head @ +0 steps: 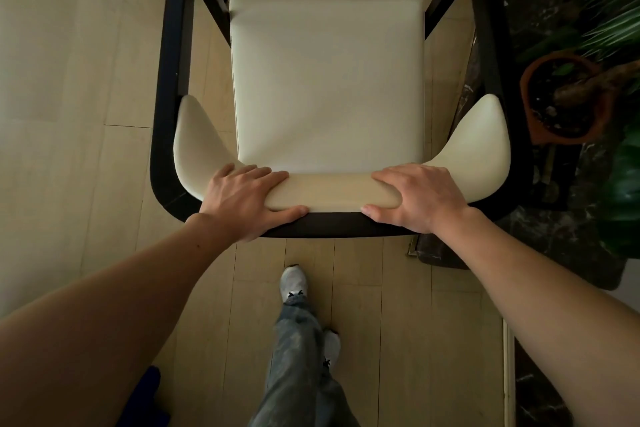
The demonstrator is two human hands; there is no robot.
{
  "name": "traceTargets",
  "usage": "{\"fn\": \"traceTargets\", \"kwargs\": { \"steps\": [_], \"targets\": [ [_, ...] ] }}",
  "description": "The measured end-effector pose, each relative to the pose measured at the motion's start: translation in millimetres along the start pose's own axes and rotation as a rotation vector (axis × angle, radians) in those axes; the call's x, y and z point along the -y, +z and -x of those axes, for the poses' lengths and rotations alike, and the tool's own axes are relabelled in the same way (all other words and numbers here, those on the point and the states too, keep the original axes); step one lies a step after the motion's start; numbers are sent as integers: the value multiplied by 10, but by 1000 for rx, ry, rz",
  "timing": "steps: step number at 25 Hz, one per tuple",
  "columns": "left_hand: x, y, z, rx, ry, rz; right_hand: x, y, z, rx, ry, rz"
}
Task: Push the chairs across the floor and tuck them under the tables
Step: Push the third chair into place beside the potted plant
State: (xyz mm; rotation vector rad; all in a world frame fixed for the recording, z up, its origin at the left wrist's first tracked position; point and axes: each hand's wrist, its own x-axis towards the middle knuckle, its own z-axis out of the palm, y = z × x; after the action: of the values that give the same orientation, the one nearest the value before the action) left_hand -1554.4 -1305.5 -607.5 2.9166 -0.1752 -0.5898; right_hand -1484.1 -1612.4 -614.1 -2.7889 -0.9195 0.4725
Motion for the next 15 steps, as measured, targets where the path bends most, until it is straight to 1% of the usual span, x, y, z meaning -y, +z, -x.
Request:
{"fn": "traceTargets", "kwargs": {
  "steps": [15],
  "targets": [
    [455, -484, -1096, -85, 55, 14, -381, -411, -1080, 2, 47, 3]
  ]
}}
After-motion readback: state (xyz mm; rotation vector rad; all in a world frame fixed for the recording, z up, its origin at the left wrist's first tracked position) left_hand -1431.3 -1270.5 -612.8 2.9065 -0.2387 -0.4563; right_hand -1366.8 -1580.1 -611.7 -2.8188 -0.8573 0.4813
